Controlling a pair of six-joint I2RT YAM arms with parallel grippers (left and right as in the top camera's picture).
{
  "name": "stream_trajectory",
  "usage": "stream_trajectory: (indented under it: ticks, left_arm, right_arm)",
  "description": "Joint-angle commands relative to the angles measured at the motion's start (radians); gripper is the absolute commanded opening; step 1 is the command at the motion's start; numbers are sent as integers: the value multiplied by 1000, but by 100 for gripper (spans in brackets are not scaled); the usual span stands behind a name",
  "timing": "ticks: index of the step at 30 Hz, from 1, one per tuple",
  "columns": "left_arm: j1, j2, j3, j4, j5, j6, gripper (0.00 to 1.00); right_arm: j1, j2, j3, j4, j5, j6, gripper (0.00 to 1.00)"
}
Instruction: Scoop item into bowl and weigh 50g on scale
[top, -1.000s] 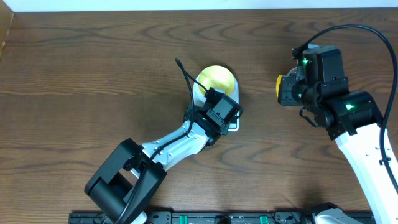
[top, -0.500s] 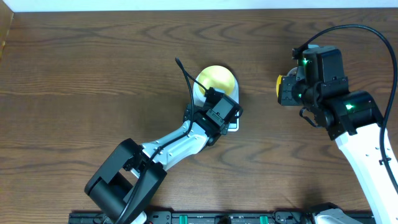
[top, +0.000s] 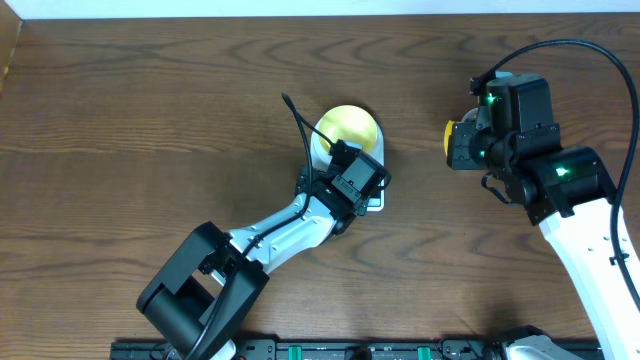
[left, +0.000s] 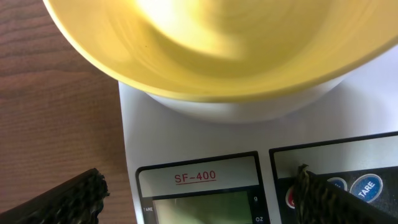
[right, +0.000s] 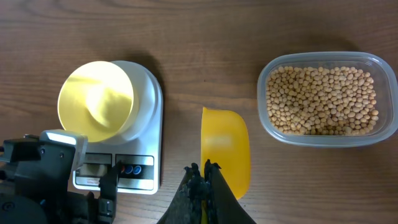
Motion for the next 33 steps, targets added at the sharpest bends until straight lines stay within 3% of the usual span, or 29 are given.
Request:
stream_trajectory:
  ticks: [1, 33]
  left_arm:
    - [0, 19, -6, -8, -13, 6, 98]
    - [-1, 32, 0, 3, 6, 6, 98]
  right_arm:
    - [-3, -1, 19, -2, -2, -8, 1]
    - [-3, -1, 19, 10, -2, -9, 1]
